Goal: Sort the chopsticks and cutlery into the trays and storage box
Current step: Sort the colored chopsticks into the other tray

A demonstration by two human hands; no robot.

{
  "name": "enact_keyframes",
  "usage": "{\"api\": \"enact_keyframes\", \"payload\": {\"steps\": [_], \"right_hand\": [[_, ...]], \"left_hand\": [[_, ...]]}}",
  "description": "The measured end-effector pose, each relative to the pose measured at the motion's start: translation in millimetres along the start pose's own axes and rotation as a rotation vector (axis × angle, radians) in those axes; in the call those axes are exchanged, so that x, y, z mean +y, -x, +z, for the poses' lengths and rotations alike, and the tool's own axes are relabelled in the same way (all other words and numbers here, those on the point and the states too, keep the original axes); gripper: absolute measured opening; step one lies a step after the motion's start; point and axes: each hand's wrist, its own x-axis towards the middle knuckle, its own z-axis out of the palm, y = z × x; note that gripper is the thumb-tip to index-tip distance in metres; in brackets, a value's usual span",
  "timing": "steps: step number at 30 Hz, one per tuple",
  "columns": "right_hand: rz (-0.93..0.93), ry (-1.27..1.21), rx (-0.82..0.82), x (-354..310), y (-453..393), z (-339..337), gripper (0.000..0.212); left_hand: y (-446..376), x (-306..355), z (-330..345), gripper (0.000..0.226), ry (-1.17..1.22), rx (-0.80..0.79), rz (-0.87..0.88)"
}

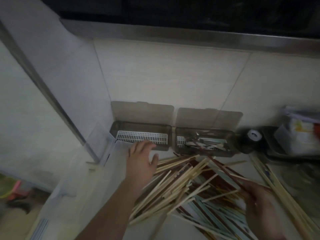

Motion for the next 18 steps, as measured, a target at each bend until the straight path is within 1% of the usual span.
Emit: {"api": "enact_keyframes", "payload": {"steps": [1, 3, 6, 8, 10, 13, 14, 16, 18], "right_hand": [[-0.014, -0.032, -0.037, -14, -12, 9, 0.037], [-0.092, -0.048, -0.093, -39, -34, 28, 0.039], [-0.208, -0.047, -0.126, -72, -68, 61, 0.030], [-0.318, -0.015, -0.129, -91, -89, 82, 0.030], [-0.398, 0.053, -0.176, -103, -108, 105, 0.029], [-0.431, 0.163, -0.268, -122, -127, 133, 0.031], [-0.457, 0.177, -0.283, -128, -130, 142, 0.033], [-0.499, 0.184, -0.312, -140, -133, 156, 0.028], [-0.499, 0.185, -0.354, -149, -131, 169, 0.027]], "left_hand": [[-12, -8, -7, 0.045, -0.085, -0.041, -0.049], [-25, -23, -15, 0.055, -0.236, -0.180, -0.129], [-29, -37, -15, 0.063, -0.352, -0.390, -0.170], [-30, -41, -14, 0.066, -0.391, -0.451, -0.166], [-30, -39, -13, 0.066, -0.387, -0.438, -0.170], [-31, -37, -15, 0.064, -0.401, -0.416, -0.163], [-31, -38, -16, 0.063, -0.399, -0.411, -0.161], [-29, -41, -17, 0.059, -0.390, -0.378, -0.139], [-24, -44, -18, 0.054, -0.389, -0.340, -0.111]]}}
